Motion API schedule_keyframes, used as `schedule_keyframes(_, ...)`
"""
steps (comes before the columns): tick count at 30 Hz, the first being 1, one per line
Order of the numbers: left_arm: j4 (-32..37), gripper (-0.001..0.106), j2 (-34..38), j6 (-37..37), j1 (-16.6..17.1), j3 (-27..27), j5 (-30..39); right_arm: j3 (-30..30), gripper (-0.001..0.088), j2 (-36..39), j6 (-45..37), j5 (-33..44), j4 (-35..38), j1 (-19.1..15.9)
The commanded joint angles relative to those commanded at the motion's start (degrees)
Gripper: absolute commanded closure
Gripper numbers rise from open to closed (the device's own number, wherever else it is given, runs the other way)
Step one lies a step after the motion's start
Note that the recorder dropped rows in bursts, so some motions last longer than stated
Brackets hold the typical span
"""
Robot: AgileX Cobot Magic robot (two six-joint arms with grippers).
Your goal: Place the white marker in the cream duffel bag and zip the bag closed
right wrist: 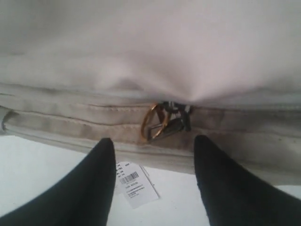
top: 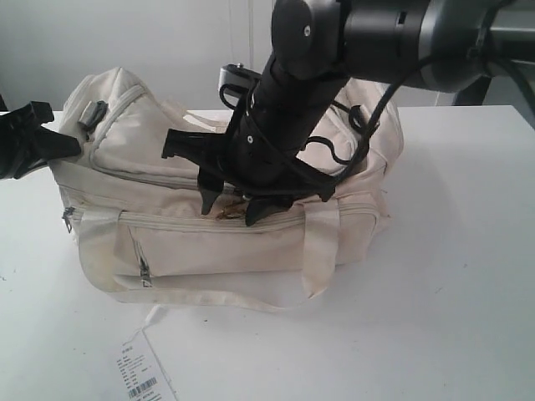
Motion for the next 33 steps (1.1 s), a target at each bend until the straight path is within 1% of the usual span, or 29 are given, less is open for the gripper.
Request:
schedule_keyframes(9,0.0,0.105,0.0,0.0,0.0,0.0,0.0,0.0,0.0386,0.89,0.15,-3.74,-5.55,0.0)
schedule_keyframes(13,0.0,0.105,0.0,0.0,0.0,0.0,0.28,0.0,0.0448,1.73,0.29,-2.97,-7.47,0.0)
schedule_keyframes(15,0.0,0.105,0.0,0.0,0.0,0.0,0.28,0.0,0.0528,2.22,0.42,-2.94,-6.76,0.0)
schedule_keyframes(16,0.0,0.105,0.0,0.0,0.0,0.0,0.28,0.0,0.0642,2.22,0.2,-2.31,-6.31,0.0)
schedule_keyframes(17,0.0,0.105,0.0,0.0,0.0,0.0,0.28,0.0,0.0717,2.22,-0.09,-2.02,-6.31,0.0)
schedule_keyframes(18,0.0,0.105,0.0,0.0,0.0,0.0,0.28,0.0,0.0862,1.98,-1.2,-1.6,-6.16,0.0)
schedule_keyframes(22,0.0,0.105,0.0,0.0,0.0,0.0,0.39,0.0,0.0868,0.16,-3.43,-2.39,-7.21,0.0)
schedule_keyframes(25,0.0,0.105,0.0,0.0,0.0,0.0,0.39,0.0,0.0868,-1.26,-4.47,0.7,-9.71,-0.65)
schedule_keyframes(28,-0.86,0.105,0.0,0.0,0.0,0.0,0.76,-0.11,0.0868,-2.01,-9.99,1.25,-10.12,-0.69)
schedule_keyframes(29,-0.96,0.105,0.0,0.0,0.0,0.0,0.74,-0.11,0.0868,-2.09,-13.17,2.04,-10.12,-0.69)
schedule_keyframes(33,-1.1,0.105,0.0,0.0,0.0,0.0,0.9,-0.11,0.0868,-2.87,-19.33,7.19,-10.21,-2.39)
